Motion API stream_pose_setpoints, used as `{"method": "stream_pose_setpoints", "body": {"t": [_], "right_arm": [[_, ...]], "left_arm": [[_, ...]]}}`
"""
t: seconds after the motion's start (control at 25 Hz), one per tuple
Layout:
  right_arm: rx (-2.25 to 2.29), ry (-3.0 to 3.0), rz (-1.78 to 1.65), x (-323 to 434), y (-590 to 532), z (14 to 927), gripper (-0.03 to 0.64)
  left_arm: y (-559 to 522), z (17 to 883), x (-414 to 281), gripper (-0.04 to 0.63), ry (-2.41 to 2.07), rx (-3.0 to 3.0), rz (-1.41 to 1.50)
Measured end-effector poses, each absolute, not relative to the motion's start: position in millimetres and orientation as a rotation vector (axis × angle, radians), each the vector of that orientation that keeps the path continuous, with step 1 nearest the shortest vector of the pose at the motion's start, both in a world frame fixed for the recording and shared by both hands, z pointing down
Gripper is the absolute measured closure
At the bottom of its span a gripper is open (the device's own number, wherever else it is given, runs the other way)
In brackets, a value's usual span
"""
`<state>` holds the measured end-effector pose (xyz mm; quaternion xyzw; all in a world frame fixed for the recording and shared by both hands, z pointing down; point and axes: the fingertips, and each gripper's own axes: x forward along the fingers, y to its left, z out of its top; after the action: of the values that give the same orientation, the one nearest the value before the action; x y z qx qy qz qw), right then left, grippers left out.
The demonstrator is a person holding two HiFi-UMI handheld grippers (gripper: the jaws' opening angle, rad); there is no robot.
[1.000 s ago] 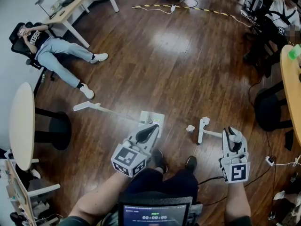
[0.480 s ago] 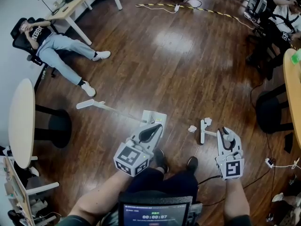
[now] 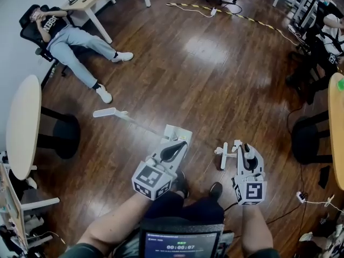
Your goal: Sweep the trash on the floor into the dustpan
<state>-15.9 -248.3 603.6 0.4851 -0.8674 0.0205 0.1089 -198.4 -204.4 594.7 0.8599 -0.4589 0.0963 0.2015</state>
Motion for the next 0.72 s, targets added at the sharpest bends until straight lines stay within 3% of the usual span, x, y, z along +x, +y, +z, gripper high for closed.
{"method": "stream_pose_setpoints", "body": {"t": [0.72], "right_arm": [[1.386, -2.701, 0.23, -176.7, -256.2, 580.0, 0.537]], "left_arm": [[-182.2, 590.5, -310.9, 0.588, -1.479, 2.291, 0.252]]}}
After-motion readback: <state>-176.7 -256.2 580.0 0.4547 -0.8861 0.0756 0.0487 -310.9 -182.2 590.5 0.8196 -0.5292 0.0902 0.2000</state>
